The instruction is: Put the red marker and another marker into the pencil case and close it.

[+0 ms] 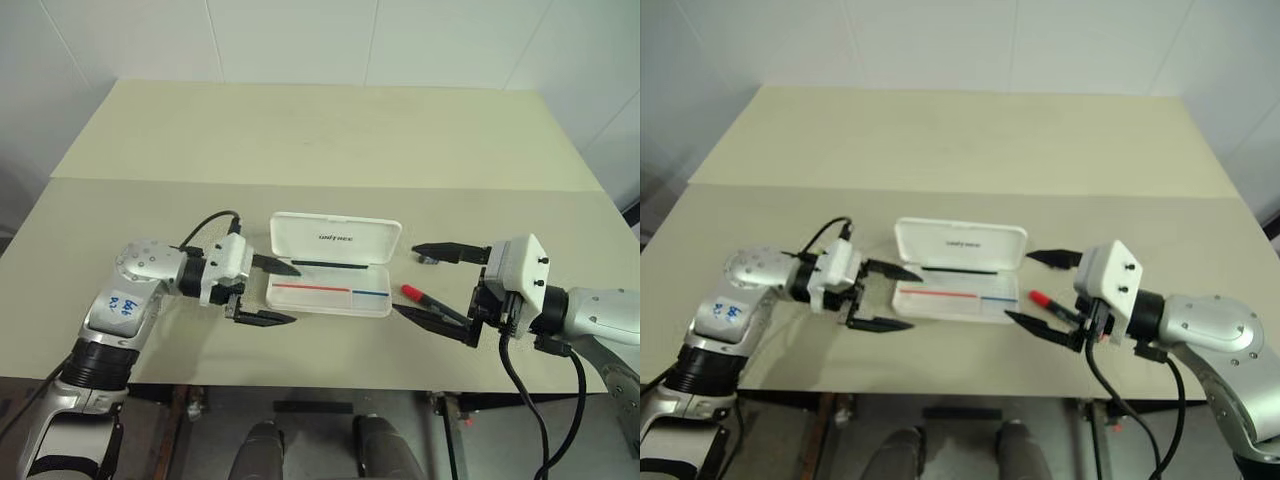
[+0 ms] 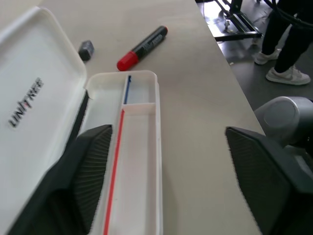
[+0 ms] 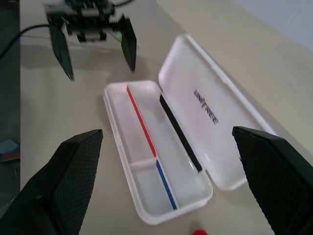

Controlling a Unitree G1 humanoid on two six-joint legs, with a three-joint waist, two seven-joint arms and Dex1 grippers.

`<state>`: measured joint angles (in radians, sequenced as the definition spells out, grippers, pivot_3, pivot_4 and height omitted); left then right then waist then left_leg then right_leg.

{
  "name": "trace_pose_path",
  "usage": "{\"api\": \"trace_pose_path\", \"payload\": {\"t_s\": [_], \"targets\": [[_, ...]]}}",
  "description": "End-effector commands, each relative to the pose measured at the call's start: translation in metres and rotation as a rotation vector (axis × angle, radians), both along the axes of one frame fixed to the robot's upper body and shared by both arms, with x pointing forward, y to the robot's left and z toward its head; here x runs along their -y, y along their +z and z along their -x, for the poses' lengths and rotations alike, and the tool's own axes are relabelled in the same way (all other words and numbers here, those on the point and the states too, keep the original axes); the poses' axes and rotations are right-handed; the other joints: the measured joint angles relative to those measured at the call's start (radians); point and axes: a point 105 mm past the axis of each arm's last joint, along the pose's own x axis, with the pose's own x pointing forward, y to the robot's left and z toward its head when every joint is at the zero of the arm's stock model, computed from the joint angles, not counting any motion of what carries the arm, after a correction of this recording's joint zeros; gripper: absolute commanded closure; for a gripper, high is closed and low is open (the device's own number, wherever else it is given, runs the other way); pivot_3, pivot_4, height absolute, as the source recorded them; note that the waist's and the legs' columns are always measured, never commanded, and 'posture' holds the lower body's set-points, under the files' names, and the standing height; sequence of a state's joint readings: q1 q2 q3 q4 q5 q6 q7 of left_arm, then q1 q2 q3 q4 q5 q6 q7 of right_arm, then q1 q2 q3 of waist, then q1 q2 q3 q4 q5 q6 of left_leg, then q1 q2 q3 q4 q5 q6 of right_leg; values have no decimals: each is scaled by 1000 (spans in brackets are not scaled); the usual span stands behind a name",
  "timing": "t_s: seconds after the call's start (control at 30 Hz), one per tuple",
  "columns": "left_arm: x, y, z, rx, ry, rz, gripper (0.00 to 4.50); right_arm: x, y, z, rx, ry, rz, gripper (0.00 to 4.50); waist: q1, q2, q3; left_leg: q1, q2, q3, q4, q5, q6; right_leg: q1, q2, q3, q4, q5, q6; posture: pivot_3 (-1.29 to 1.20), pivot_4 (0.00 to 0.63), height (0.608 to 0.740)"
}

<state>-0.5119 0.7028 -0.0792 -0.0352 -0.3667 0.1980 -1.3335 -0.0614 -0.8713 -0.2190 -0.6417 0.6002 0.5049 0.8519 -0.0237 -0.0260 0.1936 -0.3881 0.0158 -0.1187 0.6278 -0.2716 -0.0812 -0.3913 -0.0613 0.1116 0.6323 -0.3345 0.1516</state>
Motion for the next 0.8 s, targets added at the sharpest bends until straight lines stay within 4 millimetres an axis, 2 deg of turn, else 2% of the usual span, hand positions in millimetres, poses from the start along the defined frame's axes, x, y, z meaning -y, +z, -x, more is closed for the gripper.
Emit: {"api": "trace_pose_path", "payload": {"t_s": [0.03,0.17,0.27,0.5,0.8], "targets": [[-2,25,-3,98,12,26,32,24,3,-4,-12,-84,68,0,1,0,0,0,0,0,0,0,0,0,0,0,0,0,0,0,150,740],[-2,41,-7,96,47,64,32,38,0,-3,-70,-143,149,0,-1,0,0,0,0,0,0,0,0,0,0,0,0,0,0,0,150,740],[0,48,-4,75,52,88,32,56,-13,-4,-170,-250,265,0,-3,0,0,0,0,0,0,0,0,0,0,0,0,0,0,0,150,740],[-1,41,9,0,35,62,32,78,-40,-12,-328,-442,345,0,-3,1,1,0,0,0,0,0,0,0,0,0,0,0,0,0,150,740],[1,36,14,2,54,59,32,68,-56,-26,-376,-515,305,0,-3,1,1,-1,0,0,-1,0,0,-1,0,0,-2,0,0,0,150,740]]}}
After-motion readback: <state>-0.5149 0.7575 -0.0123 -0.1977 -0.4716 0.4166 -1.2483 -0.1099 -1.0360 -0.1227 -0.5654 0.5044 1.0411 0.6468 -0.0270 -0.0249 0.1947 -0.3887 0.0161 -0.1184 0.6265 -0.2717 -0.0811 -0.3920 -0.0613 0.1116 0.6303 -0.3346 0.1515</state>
